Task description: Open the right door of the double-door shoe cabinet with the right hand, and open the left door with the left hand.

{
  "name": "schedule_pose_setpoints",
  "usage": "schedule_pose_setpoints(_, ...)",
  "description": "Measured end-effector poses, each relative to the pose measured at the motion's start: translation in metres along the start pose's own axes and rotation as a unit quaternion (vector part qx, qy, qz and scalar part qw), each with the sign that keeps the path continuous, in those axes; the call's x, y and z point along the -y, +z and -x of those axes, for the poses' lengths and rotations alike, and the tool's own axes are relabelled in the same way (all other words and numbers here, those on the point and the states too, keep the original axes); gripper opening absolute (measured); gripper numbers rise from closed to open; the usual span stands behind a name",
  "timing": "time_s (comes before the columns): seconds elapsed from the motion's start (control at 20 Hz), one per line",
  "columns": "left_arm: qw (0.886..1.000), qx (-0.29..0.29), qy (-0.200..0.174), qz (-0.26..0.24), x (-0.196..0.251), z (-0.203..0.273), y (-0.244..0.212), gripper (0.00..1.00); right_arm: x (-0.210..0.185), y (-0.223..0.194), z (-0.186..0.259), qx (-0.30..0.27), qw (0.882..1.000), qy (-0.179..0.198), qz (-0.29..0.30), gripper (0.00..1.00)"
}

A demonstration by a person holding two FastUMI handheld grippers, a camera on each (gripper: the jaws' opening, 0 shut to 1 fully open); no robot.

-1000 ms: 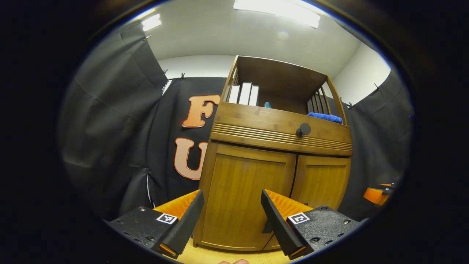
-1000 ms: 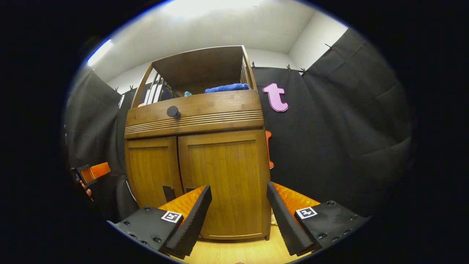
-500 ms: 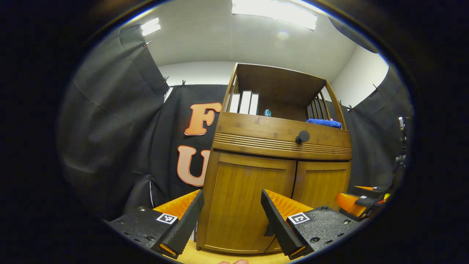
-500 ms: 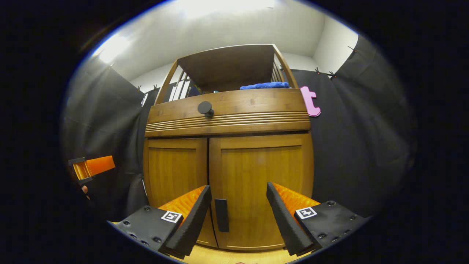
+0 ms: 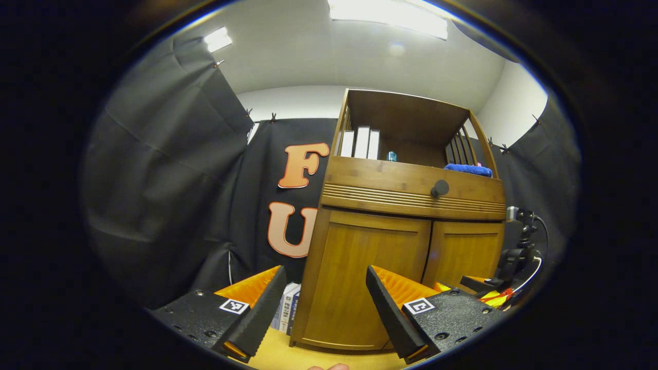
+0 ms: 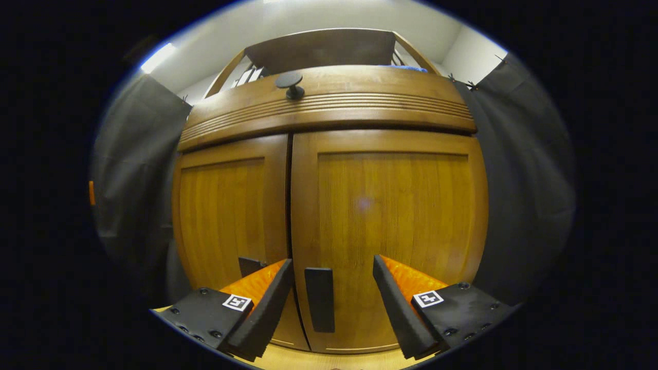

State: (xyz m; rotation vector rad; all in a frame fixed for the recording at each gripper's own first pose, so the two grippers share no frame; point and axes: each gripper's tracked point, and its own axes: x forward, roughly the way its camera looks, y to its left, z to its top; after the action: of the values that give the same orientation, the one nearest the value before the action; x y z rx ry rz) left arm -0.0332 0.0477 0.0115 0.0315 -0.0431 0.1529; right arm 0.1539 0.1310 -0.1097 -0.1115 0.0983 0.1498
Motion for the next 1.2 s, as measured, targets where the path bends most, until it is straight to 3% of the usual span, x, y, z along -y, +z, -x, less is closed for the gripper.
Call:
schedule_pose_setpoints(0.25,1.0,0.002,0.006,-0.004,-0.006,-0.002,0.003,0.94,0.005,-0.024,-0.038,-0.03,0.999,-0.017,-0.017,0.99)
schedule_pose_setpoints(0.3,1.0,0.003,0.007,-0.005,-0.007,-0.003,0.004,0.91,0.008,-0.028,-0.042,-0.036,0.999,-0.023,-0.013,0.94)
schedule_pose_setpoints(0.65,1.0,0.004,0.013,0.0,-0.016,-0.003,0.003,0.94,0.004,-0.028,-0.04,-0.031,0.999,-0.02,-0.016,0.87)
schedule_pose_setpoints(0.7,1.0,0.004,0.012,0.001,-0.015,-0.003,0.003,0.94,0.003,-0.029,-0.038,-0.033,0.999,-0.015,-0.022,0.95)
schedule_pose_setpoints(0.75,1.0,0.004,0.012,0.001,-0.016,-0.003,0.003,0.91,0.0,-0.029,-0.039,-0.036,0.999,-0.008,-0.029,0.86)
schedule_pose_setpoints(0.85,1.0,0.002,0.009,-0.001,-0.015,-0.004,0.002,0.94,-0.015,-0.031,-0.04,-0.041,0.998,0.019,-0.04,0.71)
schedule_pose_setpoints(1.05,1.0,-0.006,0.0,0.002,-0.01,-0.003,-0.001,0.91,-0.018,-0.033,-0.04,-0.038,0.999,0.02,-0.029,0.32)
schedule_pose_setpoints(1.1,1.0,-0.011,-0.003,0.003,-0.007,-0.002,-0.003,0.95,-0.02,-0.035,-0.041,-0.043,0.998,0.024,-0.027,0.36)
schedule_pose_setpoints(1.15,1.0,-0.016,-0.007,0.003,-0.005,-0.003,-0.005,0.91,-0.019,-0.033,-0.04,-0.044,0.998,0.026,-0.022,0.33)
schedule_pose_setpoints(1.2,1.0,-0.02,-0.01,0.002,-0.003,-0.001,-0.006,0.95,-0.019,-0.033,-0.04,-0.045,0.998,0.031,-0.015,0.29)
